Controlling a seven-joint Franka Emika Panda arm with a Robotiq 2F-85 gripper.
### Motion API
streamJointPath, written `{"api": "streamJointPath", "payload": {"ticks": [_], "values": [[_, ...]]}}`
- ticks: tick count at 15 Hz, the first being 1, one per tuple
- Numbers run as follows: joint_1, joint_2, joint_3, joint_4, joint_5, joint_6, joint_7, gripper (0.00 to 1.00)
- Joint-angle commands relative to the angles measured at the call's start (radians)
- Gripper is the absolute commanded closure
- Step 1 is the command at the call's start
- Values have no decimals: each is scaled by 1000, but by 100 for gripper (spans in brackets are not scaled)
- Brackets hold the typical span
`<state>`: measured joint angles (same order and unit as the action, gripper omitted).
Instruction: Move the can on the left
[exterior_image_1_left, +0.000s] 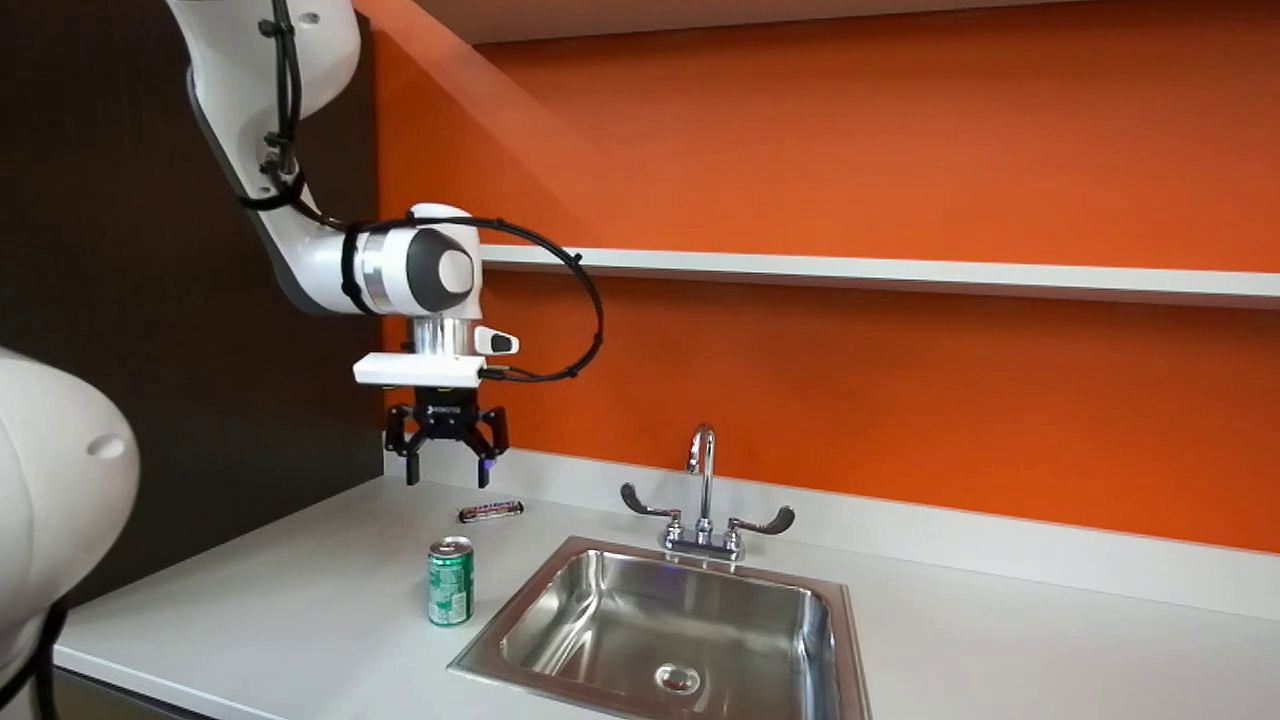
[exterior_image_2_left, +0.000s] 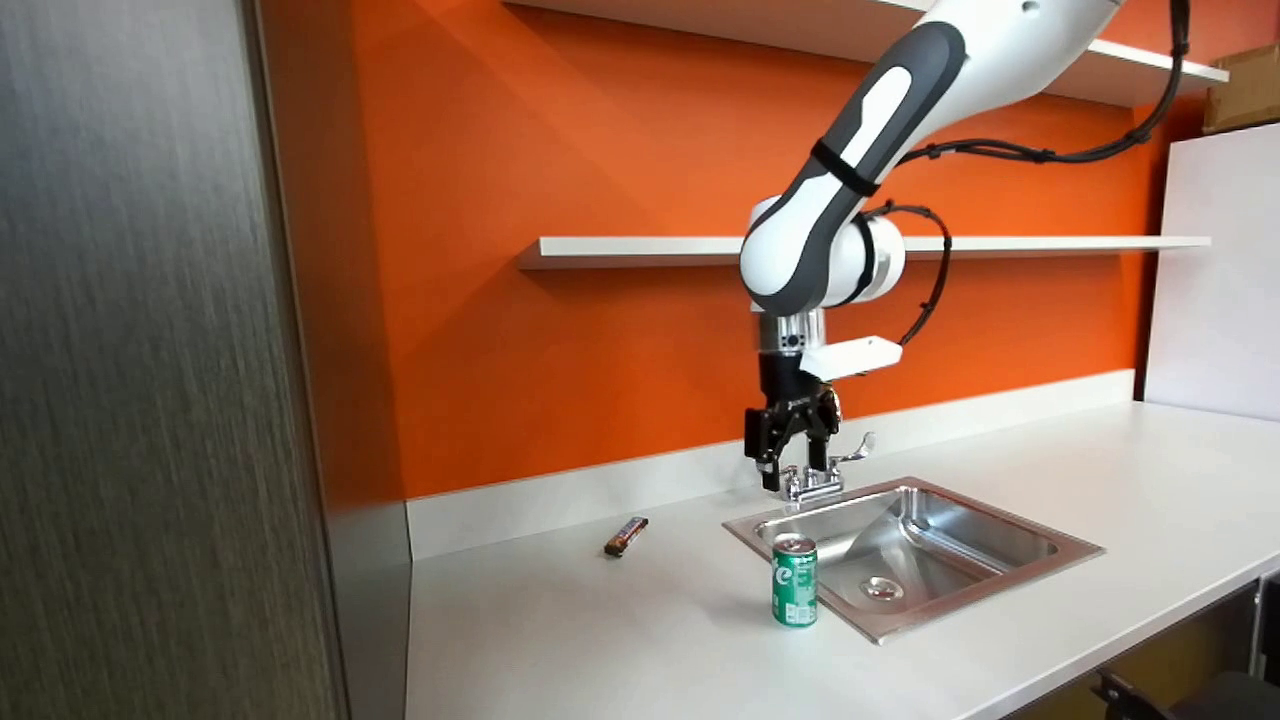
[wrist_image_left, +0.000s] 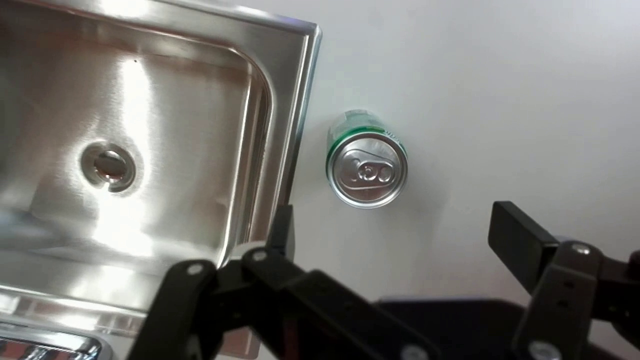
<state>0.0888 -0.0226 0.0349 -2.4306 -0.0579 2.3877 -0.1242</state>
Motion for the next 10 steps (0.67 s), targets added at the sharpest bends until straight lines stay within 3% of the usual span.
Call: {"api": "streamJointPath", "payload": {"ticks": [1,6,7,10], "values": [[-23,-147,-6,-107,38,11,38,0],[-38,-275,-19,-199,21,-36,64,0],[-29,-195,-19,-145,29,-9,35,0],[-29,-208,-19,-157,29,-8,35,0]]}}
